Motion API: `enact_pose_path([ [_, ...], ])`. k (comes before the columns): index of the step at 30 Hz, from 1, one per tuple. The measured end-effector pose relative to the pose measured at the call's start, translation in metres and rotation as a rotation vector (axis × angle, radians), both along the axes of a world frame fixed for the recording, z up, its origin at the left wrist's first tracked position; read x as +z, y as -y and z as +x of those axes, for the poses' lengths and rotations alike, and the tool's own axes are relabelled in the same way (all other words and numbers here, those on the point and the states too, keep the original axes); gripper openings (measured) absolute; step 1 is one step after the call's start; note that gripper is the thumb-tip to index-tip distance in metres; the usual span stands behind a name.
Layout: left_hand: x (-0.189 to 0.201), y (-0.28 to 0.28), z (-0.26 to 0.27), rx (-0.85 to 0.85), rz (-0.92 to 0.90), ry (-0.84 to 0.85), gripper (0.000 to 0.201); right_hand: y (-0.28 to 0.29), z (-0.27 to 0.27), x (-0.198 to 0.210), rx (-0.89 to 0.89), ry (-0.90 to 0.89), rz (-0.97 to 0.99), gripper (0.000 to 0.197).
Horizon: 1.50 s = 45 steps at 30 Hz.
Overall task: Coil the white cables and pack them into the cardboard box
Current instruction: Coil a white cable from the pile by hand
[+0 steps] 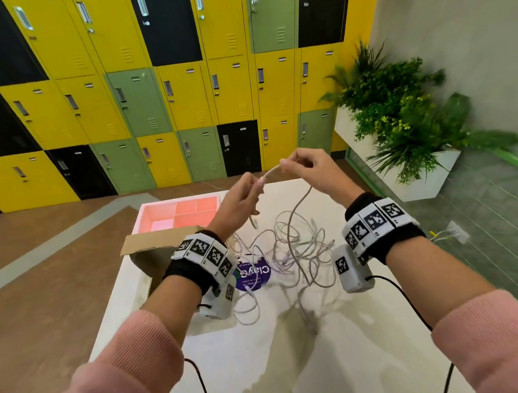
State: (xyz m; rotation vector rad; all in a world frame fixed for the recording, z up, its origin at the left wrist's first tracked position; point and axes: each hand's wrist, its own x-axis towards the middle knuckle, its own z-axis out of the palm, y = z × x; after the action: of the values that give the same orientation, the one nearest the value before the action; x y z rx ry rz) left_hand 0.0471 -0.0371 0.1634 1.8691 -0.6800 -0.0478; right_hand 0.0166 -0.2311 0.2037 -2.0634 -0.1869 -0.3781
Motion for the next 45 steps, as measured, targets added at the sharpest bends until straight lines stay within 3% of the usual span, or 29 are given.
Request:
enact_pose_path([
  [6,-0.013,-0.006,-0.001,-0.105,0.105,-0.035,0.022,0.001,0.001,0.024,0.009,0.107,0.032,0.023],
  [9,-0.016,-0.011,-0.005,-0.092,0.052,-0.107,0.031,0.003,0.001,0.023,-0.024,0.133,0.043,0.022],
  [18,0.016,-0.014,-0.011,0.046,-0.245,-0.275,0.034,0.001,-0.006,-0.027,0.004,-0.158,0.089,0.019],
  [27,0.028,-0.013,-0.014,-0.117,-0.425,-0.551,0.036,-0.019,-0.019,-0.076,0.01,-0.2,-0.095,0.022],
  [32,0.026,-0.008,-0.019,-0.115,-0.357,-0.489,0.04,-0.04,-0.025,-0.081,0.135,-0.237,-0.278,0.018],
  [38,0.012,-0.007,-0.014,0.044,-0.279,-0.33,0.048,-0.059,-0.033,-0.07,0.295,-0.306,-0.415,0.019],
  [45,-0.006,-0.012,-0.013,0.122,0.129,0.019,0.042,-0.062,-0.036,-0.053,0.316,-0.304,-0.559,0.023],
])
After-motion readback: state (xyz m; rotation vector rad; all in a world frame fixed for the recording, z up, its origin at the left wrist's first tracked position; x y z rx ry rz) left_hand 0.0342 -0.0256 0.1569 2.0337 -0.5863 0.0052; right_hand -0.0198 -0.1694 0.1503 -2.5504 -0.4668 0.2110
